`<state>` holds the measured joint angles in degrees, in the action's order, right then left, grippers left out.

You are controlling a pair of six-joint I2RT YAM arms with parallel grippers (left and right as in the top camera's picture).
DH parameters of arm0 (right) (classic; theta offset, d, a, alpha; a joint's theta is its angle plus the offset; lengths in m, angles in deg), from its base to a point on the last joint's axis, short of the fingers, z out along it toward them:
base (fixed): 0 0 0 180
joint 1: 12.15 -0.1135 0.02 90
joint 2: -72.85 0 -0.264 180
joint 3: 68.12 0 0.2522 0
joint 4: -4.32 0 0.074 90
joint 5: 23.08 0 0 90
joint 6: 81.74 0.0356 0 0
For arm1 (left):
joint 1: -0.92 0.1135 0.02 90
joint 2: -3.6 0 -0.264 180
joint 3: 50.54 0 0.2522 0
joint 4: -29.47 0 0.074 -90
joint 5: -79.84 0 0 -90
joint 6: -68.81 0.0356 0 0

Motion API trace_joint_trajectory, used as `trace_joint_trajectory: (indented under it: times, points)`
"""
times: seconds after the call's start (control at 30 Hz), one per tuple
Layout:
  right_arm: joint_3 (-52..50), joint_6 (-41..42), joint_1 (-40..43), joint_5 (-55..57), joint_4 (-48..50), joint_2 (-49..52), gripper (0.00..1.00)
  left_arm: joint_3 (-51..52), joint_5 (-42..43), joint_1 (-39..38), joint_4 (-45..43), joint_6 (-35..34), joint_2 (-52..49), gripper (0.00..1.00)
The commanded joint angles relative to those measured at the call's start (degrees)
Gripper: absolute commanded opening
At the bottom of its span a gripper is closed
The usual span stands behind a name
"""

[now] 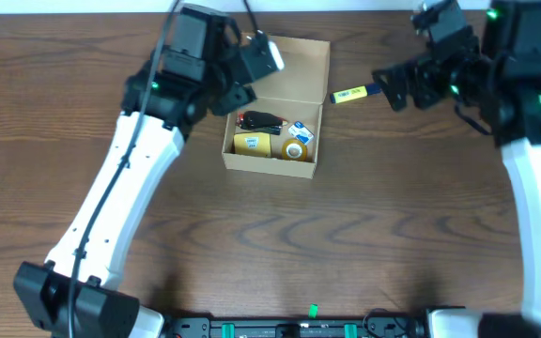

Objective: Pack container

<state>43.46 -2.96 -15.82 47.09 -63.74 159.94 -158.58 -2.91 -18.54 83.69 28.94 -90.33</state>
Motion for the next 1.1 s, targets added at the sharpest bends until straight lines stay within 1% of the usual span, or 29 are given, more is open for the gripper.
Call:
trace_joint_trajectory:
  times: [0.0, 0.17, 0.27, 0.33, 0.43, 0.57, 0.67, 0.83, 1.07]
  points:
    - [0.72, 18.25, 0.26, 3.1, 0.74, 4.37, 0.98, -0.39, -0.35, 3.78, 0.2, -7.08, 0.52, 0.73]
    - [0.72, 33.92, 0.2, 3.58, 0.66, 10.91, 0.9, -0.39, -0.07, 9.29, 0.13, -15.56, 0.5, 0.84]
    - [0.72, 42.12, 0.2, 3.56, 0.63, 14.69, 0.85, -0.39, 0.33, 11.76, 0.17, -19.12, 0.48, 0.89]
    - [0.74, 46.56, 0.17, 3.54, 0.72, 17.4, 0.83, -0.39, 0.33, 13.11, 0.17, -20.46, 0.48, 0.95]
    - [0.76, 51.84, -0.46, 3.58, 1.16, 21.03, 0.83, -0.39, 0.35, 14.12, 0.15, -20.59, 0.37, 0.98]
    - [1.77, 58.01, -1.81, 6.36, 1.79, 25.4, 0.83, -0.39, 0.31, 14.58, 0.04, -20.57, -0.11, 0.96]
    - [4.33, 61.05, -2.49, 8.55, 1.36, 28.5, 0.84, -0.37, 0.31, 14.58, -0.02, -20.57, -0.55, 0.95]
    - [12.46, 64.46, -3.26, 10.64, -2.08, 35.43, 0.84, -0.37, 0.31, 14.62, 0.04, -20.57, -1.25, 0.95]
    - [26.29, 68.04, -3.67, 12.07, -9.53, 46.51, 0.85, -0.37, 0.31, 14.62, 0.13, -20.59, -1.31, 0.95]
